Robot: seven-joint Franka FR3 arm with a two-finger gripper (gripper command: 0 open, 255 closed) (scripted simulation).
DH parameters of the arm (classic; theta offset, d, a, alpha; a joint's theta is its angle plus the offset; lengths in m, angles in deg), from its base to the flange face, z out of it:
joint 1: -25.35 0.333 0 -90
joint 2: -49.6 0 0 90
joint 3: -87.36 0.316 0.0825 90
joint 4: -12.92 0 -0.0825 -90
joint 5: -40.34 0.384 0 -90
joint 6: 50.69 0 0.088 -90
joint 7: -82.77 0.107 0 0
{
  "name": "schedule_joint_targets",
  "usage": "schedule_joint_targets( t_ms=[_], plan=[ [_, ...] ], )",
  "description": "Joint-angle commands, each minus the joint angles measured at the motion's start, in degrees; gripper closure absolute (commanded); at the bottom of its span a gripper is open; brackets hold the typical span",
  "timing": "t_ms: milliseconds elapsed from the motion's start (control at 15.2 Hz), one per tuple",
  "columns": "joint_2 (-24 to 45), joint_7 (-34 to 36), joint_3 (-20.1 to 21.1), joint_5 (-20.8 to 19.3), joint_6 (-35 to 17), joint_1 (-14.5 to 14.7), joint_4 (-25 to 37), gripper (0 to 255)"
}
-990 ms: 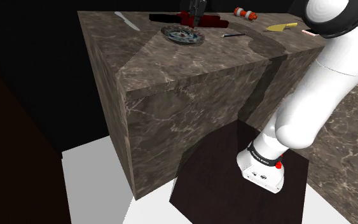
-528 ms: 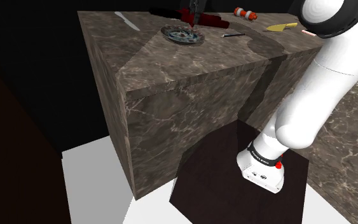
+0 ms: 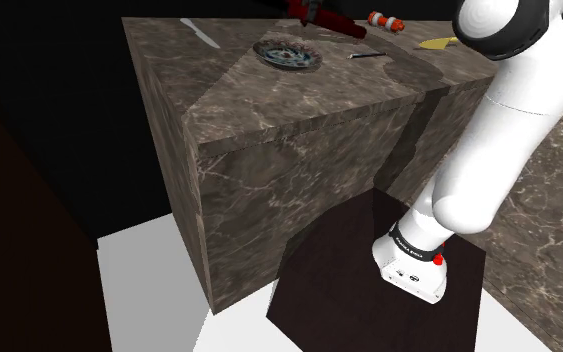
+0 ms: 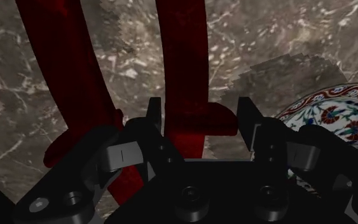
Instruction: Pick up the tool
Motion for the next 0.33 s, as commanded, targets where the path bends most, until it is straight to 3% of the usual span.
schedule_joint_targets(
  t_ms=[0,264],
  plan=[
    [0.9,-0.1,-0.1,0.4,2.2,-0.3,3.1,255],
    [2.3,-0.2,-0.3,0.9,4.5,-0.8,6.7,255]
  ],
)
